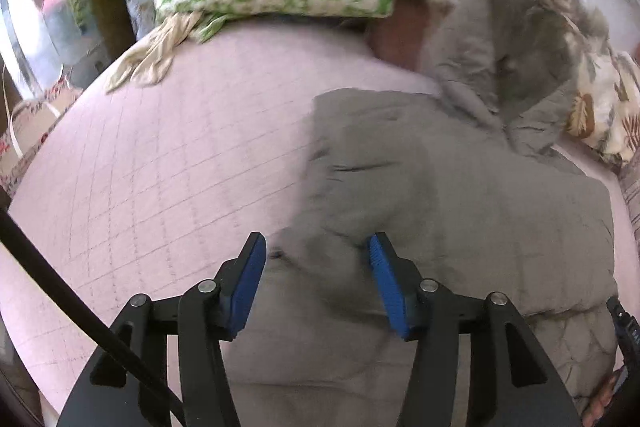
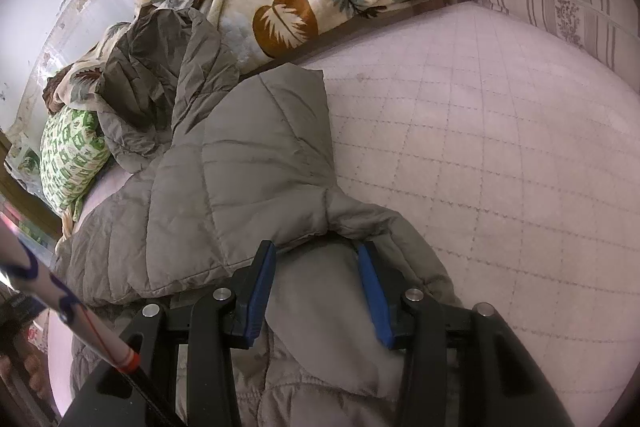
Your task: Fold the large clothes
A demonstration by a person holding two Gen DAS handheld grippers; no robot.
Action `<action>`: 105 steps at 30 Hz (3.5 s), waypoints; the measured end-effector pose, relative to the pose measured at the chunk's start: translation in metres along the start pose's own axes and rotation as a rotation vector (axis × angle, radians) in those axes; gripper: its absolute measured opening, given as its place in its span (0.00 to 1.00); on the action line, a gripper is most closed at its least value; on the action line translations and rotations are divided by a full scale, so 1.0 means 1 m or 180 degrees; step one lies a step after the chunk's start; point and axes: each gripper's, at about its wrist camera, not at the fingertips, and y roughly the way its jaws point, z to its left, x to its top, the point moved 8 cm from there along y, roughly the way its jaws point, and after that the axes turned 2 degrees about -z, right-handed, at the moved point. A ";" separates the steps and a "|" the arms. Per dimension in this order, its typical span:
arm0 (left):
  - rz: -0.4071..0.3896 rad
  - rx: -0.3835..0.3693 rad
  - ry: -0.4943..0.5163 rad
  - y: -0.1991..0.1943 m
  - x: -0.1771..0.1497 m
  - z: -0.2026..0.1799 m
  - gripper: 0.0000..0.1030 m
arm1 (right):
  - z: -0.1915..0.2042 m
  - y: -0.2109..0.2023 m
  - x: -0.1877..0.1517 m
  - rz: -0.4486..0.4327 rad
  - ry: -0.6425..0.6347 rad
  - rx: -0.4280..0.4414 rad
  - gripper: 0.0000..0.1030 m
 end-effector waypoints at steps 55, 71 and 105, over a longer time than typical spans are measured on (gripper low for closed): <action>-0.0513 0.0053 0.0218 -0.061 -0.041 0.004 0.70 | 0.121 -0.032 0.027 0.0287 -0.0772 -0.0445 0.56; -0.0047 0.0321 0.0376 0.030 -0.060 -0.019 0.78 | 0.184 0.039 0.094 0.0245 -0.0945 -0.0519 0.64; -0.0245 -0.0647 -0.0032 -0.006 -0.021 -0.005 0.87 | 0.258 0.089 0.180 -0.0170 -0.1672 -0.0545 0.05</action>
